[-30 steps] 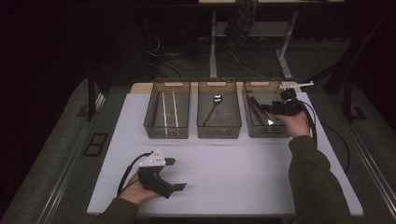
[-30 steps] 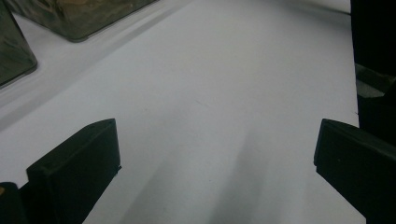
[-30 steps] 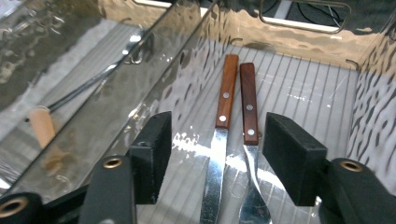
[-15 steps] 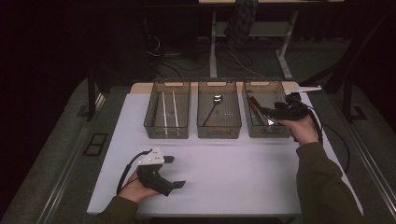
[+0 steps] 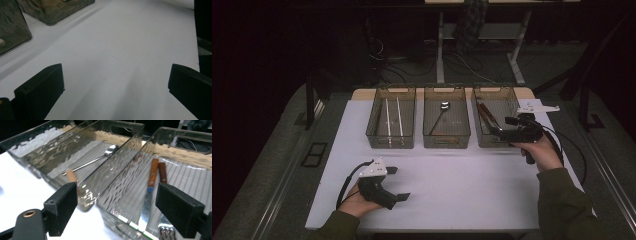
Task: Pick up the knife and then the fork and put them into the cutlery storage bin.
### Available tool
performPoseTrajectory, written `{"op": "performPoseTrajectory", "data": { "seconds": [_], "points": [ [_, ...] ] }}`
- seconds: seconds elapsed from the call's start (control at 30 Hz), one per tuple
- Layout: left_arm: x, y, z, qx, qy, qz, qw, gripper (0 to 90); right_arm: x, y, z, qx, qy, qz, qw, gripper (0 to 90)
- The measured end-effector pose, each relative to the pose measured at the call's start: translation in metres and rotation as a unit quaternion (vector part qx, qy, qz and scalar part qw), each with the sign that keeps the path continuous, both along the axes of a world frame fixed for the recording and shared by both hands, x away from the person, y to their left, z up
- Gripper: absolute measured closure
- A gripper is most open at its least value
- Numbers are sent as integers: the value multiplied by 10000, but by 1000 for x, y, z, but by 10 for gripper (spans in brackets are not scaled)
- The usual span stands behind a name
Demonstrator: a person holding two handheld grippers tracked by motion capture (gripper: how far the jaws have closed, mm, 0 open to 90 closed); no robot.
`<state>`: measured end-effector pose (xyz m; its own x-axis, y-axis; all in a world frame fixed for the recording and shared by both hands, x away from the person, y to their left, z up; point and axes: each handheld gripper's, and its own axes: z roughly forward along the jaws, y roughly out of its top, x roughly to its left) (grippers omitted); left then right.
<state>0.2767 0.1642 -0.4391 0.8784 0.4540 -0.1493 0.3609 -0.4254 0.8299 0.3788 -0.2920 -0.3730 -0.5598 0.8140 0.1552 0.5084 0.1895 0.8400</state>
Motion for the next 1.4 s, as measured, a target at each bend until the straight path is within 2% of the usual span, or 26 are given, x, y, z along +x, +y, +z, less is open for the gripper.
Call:
{"op": "performPoseTrajectory", "data": {
  "seconds": [0.13, 0.57, 0.77, 0.97, 1.4],
  "points": [
    [-1, 0, 0, -5, -21, 19, 10000, 0, -13, 4, -6, 51, -72, 211, 9997, 152],
    [-2, -2, 0, 2, -10, -2, 10000, 0, -54, 11, -27, -33, -233, 525, 9983, 151],
    [-3, -1, 1, 6, -13, -4, 10000, 0, -69, 10, -36, -98, -218, 680, 9974, 151],
    [-3, -2, 1, 8, -13, -3, 10000, 0, -83, 5, -45, -70, -186, 713, 9973, 151],
    [-3, -2, 1, 11, -7, 6, 10000, 0, -109, -3, -61, -215, -47, 848, 9962, 151]
  ]
}}
